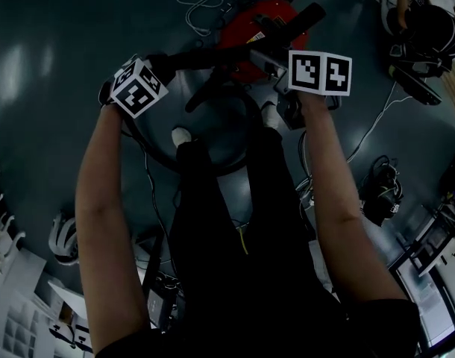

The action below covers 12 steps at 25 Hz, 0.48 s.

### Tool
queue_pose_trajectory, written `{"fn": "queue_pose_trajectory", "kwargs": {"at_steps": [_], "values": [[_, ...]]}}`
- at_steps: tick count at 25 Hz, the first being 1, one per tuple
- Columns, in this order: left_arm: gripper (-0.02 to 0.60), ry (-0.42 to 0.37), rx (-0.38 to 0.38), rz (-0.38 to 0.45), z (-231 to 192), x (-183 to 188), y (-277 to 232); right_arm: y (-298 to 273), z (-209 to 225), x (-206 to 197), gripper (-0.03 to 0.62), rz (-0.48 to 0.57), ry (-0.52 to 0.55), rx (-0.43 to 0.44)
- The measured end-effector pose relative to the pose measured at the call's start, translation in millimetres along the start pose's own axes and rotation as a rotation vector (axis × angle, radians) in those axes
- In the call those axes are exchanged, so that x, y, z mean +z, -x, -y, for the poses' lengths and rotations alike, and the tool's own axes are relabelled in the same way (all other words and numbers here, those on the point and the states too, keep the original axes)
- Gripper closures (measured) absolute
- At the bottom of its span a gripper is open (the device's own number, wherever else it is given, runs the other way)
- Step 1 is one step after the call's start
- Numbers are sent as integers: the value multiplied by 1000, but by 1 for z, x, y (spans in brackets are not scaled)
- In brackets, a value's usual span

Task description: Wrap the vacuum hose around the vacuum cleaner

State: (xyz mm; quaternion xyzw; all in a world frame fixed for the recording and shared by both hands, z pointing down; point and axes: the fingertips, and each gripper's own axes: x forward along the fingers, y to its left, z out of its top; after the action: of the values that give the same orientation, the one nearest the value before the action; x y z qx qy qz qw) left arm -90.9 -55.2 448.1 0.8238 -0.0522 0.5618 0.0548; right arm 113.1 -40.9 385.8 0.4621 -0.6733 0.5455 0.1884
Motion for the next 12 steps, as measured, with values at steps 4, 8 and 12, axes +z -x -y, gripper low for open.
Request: {"fn": "queue_pose_trajectory", "kwargs": {"at_steps": [4,8,12], "values": [[410,-27,-29,-8,2,46,-35,9,45,-8,290,-33,26,-10],[410,-49,-40,-13,7,87,-59,23,69,-21,319,-61,64,0],[410,-81,-58,-24,7,118,-73,33,80,-20,355,-63,97,40]]}}
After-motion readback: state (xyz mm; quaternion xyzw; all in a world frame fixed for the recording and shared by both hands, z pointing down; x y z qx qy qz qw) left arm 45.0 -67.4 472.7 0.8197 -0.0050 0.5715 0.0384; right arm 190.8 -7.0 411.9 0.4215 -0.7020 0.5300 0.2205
